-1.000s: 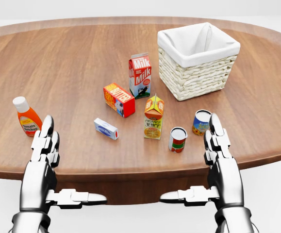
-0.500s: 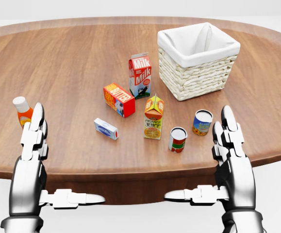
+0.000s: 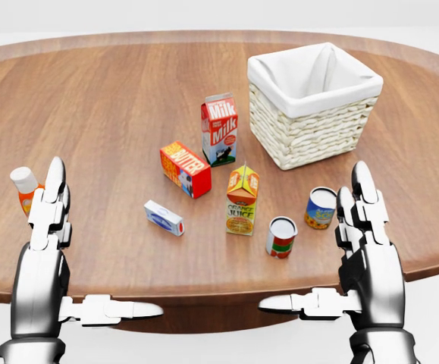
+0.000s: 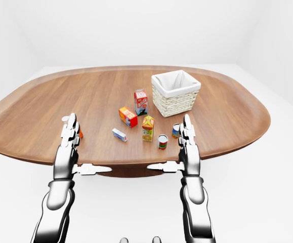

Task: Pick up the alphabet soup and the tomato sauce, and put them in the basket.

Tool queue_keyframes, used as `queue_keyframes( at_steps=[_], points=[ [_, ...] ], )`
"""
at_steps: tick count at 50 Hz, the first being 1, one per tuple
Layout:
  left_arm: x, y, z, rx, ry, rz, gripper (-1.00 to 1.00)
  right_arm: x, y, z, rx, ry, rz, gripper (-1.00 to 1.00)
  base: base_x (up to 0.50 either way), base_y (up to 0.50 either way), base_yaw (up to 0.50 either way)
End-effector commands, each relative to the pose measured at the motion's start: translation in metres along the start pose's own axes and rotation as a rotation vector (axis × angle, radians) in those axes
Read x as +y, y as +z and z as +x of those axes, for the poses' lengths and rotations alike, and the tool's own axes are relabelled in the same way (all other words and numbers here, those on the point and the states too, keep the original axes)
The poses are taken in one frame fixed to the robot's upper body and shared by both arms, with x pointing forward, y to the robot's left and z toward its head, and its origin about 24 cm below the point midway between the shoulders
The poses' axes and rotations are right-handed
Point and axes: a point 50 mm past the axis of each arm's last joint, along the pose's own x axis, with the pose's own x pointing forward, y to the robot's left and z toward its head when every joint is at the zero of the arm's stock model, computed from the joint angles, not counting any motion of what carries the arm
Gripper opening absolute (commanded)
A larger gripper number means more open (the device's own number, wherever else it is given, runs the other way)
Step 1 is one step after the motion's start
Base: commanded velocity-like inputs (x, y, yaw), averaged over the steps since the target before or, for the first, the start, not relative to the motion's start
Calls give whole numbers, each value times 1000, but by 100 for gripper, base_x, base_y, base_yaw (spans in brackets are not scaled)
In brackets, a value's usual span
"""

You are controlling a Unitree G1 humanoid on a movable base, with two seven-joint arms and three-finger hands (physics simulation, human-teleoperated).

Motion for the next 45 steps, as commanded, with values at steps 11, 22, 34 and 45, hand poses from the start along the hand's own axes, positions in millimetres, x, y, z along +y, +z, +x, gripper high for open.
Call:
queue_keyframes(
  at_steps=[11,22,34,45],
  points=[
    [-1,0,0,-1,0,3,100,0,-2,1,9,0,2,100,28,0,0],
    [-1,-3,1,10,-8,-5,100,0,-3,1,12,1,3,100,28,0,0],
    [-2,-3,1,13,-15,-11,100,0,-2,1,8,1,4,100,28,0,0],
    [-1,-2,2,8,-10,-17,100,0,-4,3,15,-4,7,100,26,0,0]
  ],
)
